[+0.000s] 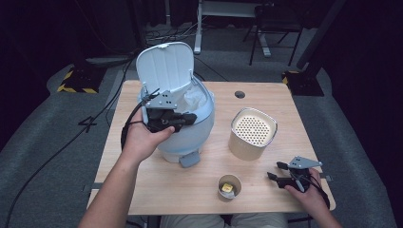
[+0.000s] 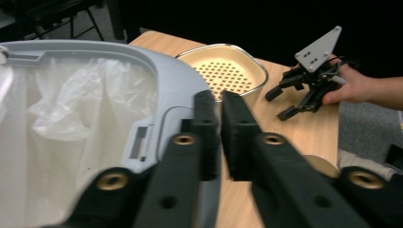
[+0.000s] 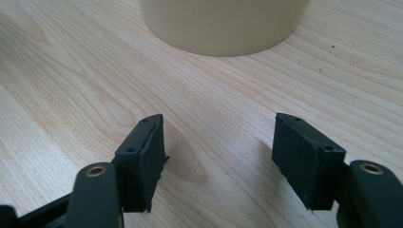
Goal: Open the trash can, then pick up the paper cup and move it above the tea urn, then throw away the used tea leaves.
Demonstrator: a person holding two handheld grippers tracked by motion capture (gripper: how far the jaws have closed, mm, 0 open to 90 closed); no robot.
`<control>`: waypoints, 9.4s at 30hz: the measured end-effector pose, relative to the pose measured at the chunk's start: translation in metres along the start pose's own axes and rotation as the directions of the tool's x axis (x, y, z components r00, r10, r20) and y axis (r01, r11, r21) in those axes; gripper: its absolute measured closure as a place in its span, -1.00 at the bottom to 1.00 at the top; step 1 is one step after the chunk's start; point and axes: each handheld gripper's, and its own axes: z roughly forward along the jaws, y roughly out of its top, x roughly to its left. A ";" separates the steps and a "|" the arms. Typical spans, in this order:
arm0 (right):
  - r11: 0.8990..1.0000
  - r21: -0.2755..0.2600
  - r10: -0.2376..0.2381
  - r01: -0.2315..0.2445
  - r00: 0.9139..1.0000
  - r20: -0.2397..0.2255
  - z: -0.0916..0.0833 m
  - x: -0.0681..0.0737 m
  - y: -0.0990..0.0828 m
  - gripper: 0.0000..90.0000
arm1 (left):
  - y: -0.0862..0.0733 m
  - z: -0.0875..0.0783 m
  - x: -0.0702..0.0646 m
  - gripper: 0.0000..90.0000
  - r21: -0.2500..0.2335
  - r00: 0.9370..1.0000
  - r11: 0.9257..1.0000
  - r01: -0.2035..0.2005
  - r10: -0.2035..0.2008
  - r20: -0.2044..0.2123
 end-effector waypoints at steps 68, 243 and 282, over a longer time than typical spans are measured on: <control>0.988 0.043 -0.136 0.145 0.976 -0.170 -0.016 0.040 0.029 -0.57 | -0.203 0.051 -0.020 -0.50 0.344 0.974 0.926 0.159 -0.090 -0.208; 0.551 0.357 -0.827 0.754 0.434 0.358 -0.005 -0.012 0.209 -0.32 | -0.224 0.054 -0.009 -0.76 0.275 0.955 0.939 0.208 -0.135 -0.262; -0.147 0.813 -0.808 0.564 -0.543 0.231 0.016 0.028 0.185 -0.33 | -0.223 0.054 -0.008 -0.77 0.274 0.956 0.939 0.208 -0.135 -0.262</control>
